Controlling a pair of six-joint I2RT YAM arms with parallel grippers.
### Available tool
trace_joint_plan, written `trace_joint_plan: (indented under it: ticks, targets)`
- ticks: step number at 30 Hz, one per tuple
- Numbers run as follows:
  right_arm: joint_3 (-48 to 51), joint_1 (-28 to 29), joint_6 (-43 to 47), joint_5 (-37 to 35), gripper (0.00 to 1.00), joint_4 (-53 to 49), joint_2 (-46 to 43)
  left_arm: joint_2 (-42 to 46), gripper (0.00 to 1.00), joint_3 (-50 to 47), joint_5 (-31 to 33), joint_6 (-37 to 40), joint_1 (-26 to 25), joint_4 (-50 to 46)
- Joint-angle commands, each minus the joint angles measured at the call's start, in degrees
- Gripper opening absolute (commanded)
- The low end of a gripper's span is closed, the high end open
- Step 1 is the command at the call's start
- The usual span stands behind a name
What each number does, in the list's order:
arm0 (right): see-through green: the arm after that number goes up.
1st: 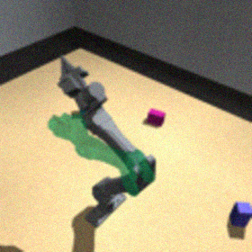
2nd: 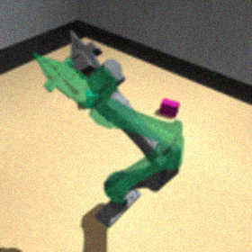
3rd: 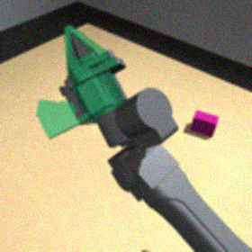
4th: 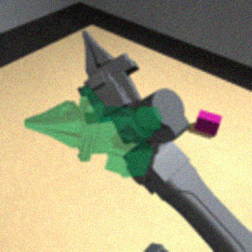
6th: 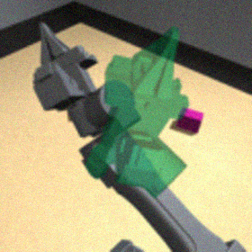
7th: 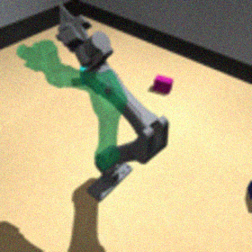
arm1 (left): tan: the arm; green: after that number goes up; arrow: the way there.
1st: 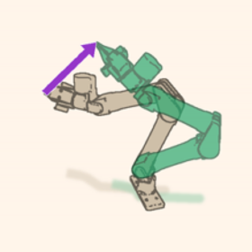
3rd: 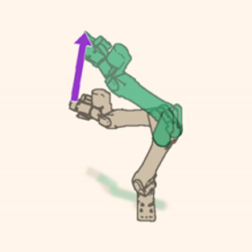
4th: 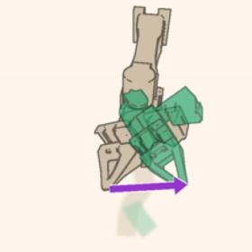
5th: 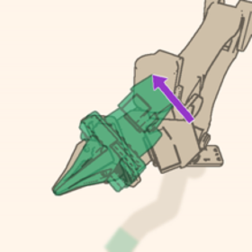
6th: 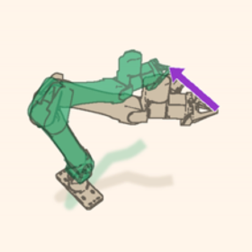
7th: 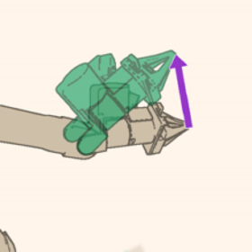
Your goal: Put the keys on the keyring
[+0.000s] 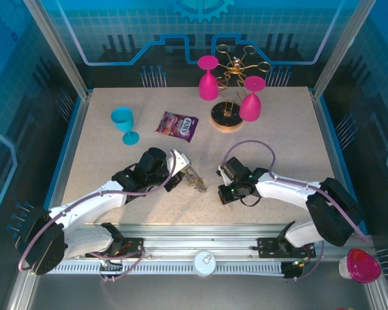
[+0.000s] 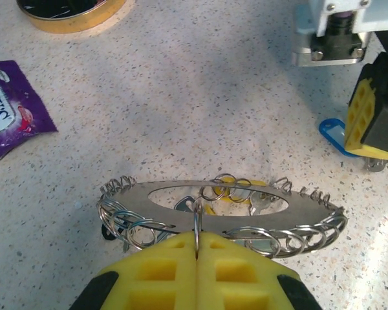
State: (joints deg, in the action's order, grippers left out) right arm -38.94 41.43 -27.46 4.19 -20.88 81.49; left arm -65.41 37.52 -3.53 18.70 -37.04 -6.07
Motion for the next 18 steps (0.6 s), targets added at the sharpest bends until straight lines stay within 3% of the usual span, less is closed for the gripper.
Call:
trace_joint_plan:
  ticks: [1,7,18]
  targets:
    - [-0.4,-0.7,0.4,2.8,0.01,-0.4,1.6,0.7,0.00,-0.9,-2.1,2.8,-0.3,3.0]
    - [-1.0,-0.7,0.8,3.5,0.11,-1.7,2.1,1.0,0.00,-1.1,-1.8,3.1,-0.3,3.0]
    - [-2.6,-0.8,2.3,3.4,0.14,-4.6,1.7,1.3,0.00,-1.2,-2.2,3.9,-0.3,2.9]
